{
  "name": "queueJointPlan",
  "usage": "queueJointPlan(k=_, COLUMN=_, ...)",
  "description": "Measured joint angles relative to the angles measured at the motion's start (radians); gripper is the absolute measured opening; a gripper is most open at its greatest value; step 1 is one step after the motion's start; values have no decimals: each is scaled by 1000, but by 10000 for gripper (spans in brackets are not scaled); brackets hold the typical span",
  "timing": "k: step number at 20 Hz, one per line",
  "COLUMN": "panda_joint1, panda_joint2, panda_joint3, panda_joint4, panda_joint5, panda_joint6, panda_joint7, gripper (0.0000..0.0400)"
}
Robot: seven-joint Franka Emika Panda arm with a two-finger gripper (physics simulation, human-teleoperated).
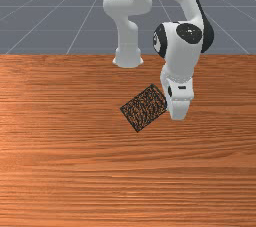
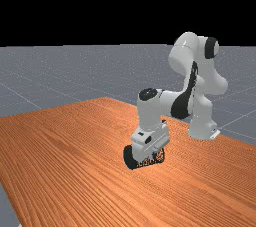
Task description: Rotate the holder till the hole upward
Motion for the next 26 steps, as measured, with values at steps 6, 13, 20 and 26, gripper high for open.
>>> queueJointPlan(k=6, panda_joint1=-78, panda_joint2=-119, panda_joint3=10, panda_joint4=36, panda_joint5=289, panda_joint6=-209, panda_joint7=-211, gripper=55)
queueJointPlan(k=13, panda_joint1=-142, panda_joint2=-226, panda_joint3=10, panda_joint4=-108, panda_joint5=525, panda_joint6=-230, panda_joint7=-413, gripper=51)
queueJointPlan(k=20, panda_joint1=-195, panda_joint2=-187, panda_joint3=32, panda_joint4=-187, panda_joint5=562, panda_joint6=7, panda_joint7=-505, gripper=350)
queueJointPlan(k=26, panda_joint1=-146, panda_joint2=-246, panda_joint3=-29, panda_joint4=-228, panda_joint5=411, panda_joint6=91, panda_joint7=-294, gripper=398)
